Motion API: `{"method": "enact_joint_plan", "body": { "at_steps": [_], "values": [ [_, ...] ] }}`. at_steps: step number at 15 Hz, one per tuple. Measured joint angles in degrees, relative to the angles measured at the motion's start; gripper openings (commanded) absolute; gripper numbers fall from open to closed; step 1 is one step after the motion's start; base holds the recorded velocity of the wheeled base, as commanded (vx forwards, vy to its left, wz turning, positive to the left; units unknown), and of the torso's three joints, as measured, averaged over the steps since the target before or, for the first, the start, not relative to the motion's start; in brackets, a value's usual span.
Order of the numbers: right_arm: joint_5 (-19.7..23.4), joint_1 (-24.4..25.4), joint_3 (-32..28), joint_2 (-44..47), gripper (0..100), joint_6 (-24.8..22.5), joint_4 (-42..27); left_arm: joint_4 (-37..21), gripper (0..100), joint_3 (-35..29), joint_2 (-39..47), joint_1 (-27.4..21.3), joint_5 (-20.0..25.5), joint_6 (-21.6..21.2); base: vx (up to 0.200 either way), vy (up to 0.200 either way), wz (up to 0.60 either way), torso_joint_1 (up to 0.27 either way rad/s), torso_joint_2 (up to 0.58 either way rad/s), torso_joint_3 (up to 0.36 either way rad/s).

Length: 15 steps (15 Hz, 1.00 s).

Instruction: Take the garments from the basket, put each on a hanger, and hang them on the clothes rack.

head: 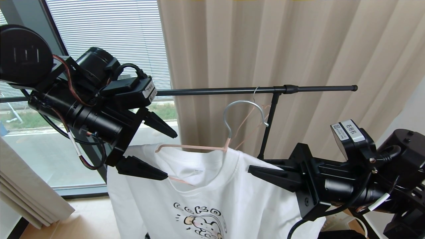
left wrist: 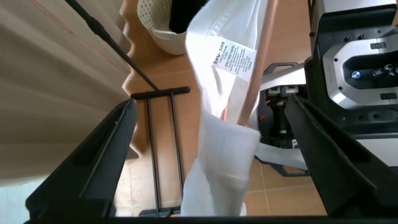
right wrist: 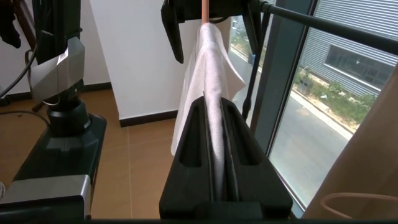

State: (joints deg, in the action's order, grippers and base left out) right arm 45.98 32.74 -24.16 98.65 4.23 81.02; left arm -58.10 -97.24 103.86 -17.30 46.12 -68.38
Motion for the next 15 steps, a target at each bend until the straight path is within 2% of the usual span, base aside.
{"method": "enact_joint_plan", "body": {
  "at_steps": [10,11,15],
  "values": [
    [-0.13,0.55,-0.04,-0.06,0,0.00,-0.04,0.18,100,0.88,0.51,-0.91,-0.17,0.09,0.000,0.000,0.00,0.000,0.00,0.000],
    [-0.13,0.55,-0.04,-0.09,0,0.00,-0.02,0.21,0,0.88,0.49,-0.98,-0.50,0.17,0.000,0.000,0.00,0.000,0.00,0.000],
    [-0.15,0.50,-0.22,-0.09,0,0.06,-0.02,0.00,0,0.96,0.33,-1.08,-1.56,-0.10,0.000,0.000,0.00,0.000,0.00,0.000]
  ]
}}
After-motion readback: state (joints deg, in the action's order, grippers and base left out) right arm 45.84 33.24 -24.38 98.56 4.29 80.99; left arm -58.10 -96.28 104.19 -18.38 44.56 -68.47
